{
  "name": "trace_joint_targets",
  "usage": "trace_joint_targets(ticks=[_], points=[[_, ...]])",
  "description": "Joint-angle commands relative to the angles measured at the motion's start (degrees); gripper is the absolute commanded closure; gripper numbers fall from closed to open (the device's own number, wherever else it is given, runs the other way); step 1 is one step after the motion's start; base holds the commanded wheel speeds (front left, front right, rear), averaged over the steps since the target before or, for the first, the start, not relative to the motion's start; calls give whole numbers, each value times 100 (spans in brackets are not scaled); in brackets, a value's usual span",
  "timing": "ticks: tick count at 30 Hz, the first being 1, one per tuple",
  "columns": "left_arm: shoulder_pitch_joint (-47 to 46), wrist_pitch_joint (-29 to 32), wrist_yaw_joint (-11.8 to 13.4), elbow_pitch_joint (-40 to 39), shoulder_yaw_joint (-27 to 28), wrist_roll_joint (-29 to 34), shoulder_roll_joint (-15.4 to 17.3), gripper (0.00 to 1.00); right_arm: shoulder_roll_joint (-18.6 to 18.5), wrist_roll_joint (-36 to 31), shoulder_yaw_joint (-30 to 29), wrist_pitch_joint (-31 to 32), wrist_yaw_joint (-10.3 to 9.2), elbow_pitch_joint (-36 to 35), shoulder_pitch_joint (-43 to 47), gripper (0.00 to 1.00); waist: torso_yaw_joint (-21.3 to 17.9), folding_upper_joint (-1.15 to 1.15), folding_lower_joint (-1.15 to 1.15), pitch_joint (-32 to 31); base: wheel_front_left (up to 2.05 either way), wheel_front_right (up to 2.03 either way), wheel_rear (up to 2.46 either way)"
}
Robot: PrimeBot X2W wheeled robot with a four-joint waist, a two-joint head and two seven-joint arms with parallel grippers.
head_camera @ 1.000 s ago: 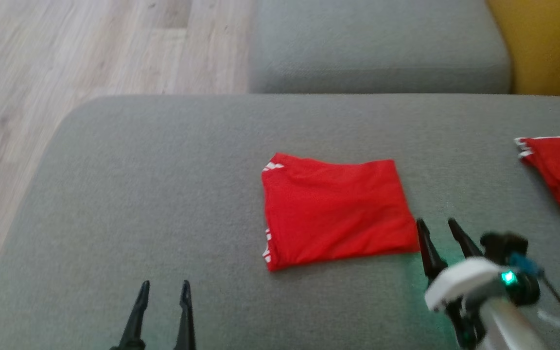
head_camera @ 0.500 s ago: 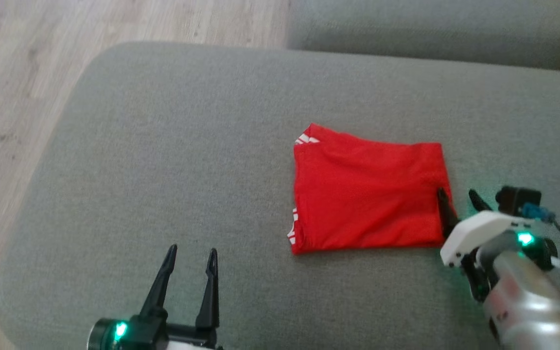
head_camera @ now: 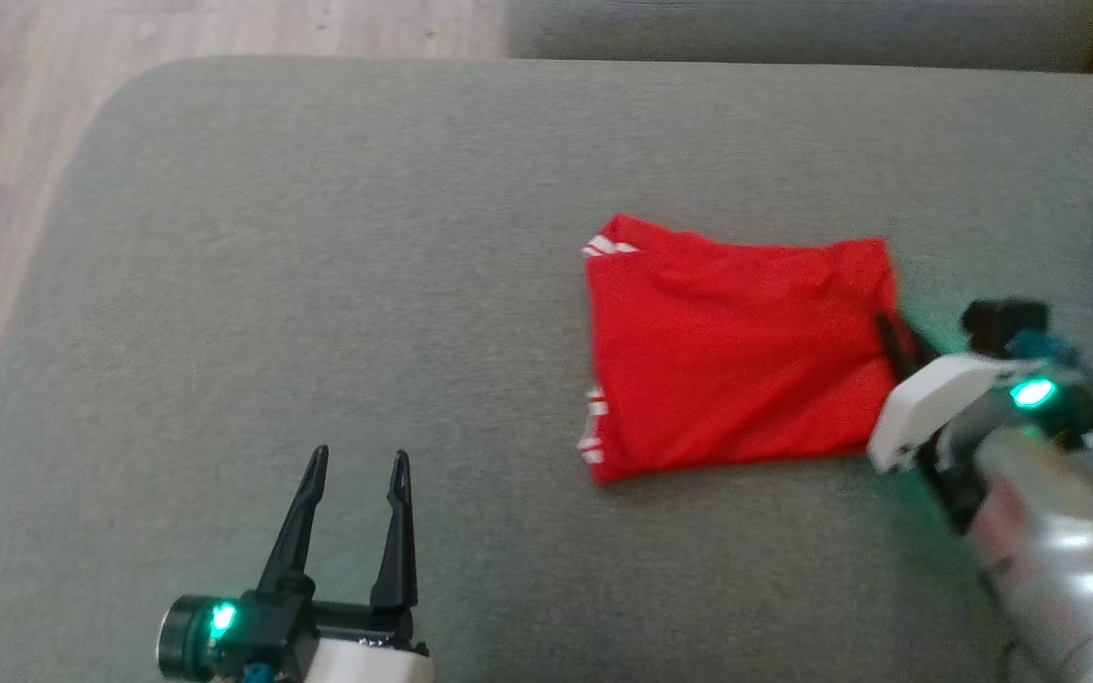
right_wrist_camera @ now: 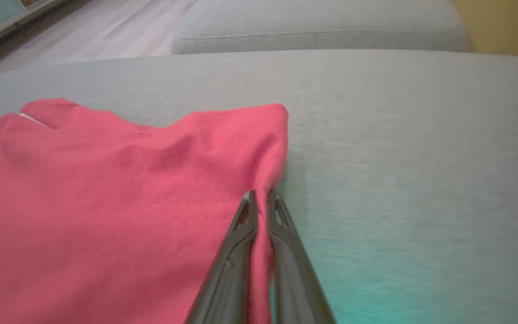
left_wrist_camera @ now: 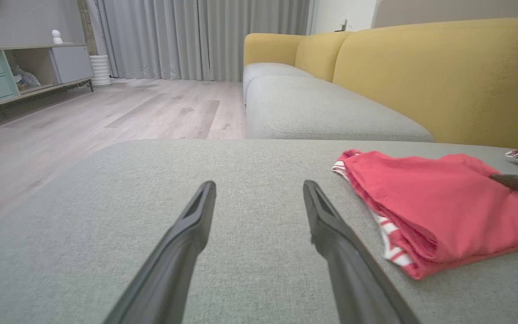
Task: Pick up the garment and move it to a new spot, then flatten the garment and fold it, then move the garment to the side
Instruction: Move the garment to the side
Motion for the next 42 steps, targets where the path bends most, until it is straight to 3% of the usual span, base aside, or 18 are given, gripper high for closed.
trace_joint_targets(ticks=[1,4,15,22,23,24,27,30,36,38,42], points=[[-186,-55,27,-200,232,-10,-18,0,-309,-106,161,-99,37,-187,-372,100,-249,0,0,26,0,0,0],[-212,-55,25,-220,235,-11,-18,0,-599,-171,291,-91,37,-232,-529,100,-398,0,0,73,0,0,0],[-487,-55,-22,-281,194,62,-18,0,-2506,-372,566,79,37,-416,-1408,100,-717,0,0,605,0,0,0],[-761,-55,-58,-325,192,31,-18,0,-3314,-421,399,332,37,-518,-1871,100,-738,0,0,883,0,0,0],[-798,-55,-41,-335,208,8,-18,0,-3350,-414,376,384,37,-530,-1907,64,-746,0,0,880,0,0,0],[-829,-55,-39,-356,217,-80,-18,0,-3366,-445,366,411,37,-549,-1931,0,-756,0,0,857,0,0,0],[-891,-55,-44,-385,221,-220,-18,0,-3229,-519,329,441,37,-560,-1844,0,-761,0,0,671,0,0,0],[-825,-55,-238,-331,159,-581,-18,0,-2906,-599,178,242,37,-491,-1537,0,-741,0,0,318,0,0,0],[-503,-55,-299,46,202,-618,-18,0,-1668,-721,-471,-434,37,-477,-261,0,-756,0,0,-668,0,0,0],[-332,-55,-208,144,265,-590,-18,0,-1197,-731,-690,-479,37,-768,275,0,-779,0,0,-934,0,0,0],[-76,-55,-45,177,378,-600,-18,0,-355,-877,-1260,-487,37,-2255,1562,0,-805,0,0,-1303,0,0,0]])
